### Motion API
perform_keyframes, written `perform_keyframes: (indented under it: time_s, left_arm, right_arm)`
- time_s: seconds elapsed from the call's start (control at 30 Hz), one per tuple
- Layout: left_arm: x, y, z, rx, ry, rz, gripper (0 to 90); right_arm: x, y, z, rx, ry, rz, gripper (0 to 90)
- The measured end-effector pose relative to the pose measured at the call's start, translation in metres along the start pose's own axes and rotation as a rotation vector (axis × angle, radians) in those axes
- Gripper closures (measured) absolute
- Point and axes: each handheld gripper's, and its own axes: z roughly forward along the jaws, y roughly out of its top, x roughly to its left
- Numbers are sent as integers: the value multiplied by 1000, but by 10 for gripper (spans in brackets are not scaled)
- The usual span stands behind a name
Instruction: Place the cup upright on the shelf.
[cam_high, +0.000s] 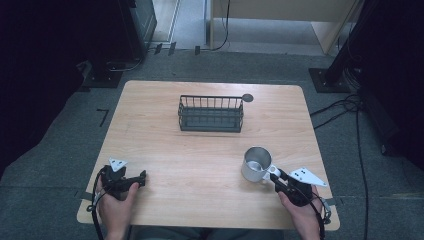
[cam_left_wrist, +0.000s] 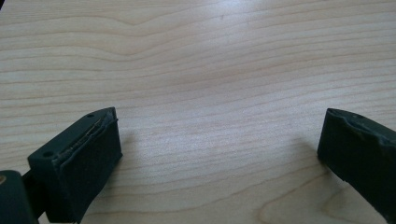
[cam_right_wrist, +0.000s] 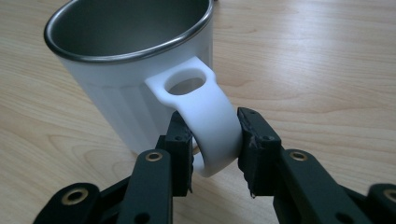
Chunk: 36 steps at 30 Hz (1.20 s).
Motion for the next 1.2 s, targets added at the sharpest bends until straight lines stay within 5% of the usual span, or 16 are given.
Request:
perform_keyframes:
  time_s: [0.23, 0.43, 0.73, 0.97, 1.2]
  left_arm:
    - [0, 0, 0, 0, 0, 0, 0]
    - [0, 0, 0, 0, 0, 0, 0]
    - [0, 0, 0, -1, 0, -1, 0]
    - [0, 0, 0, 0, 0, 0, 0]
    - [0, 0, 0, 0, 0, 0, 0]
  right_arm:
    - [3, 2, 5, -8, -26, -20, 689]
    - [0, 7, 15, -32, -153, 21, 718]
    - [3, 9, 17, -78, -193, 13, 756]
    - [3, 17, 23, -134, -247, -42, 822]
    - [5, 23, 25, -134, -238, -66, 817]
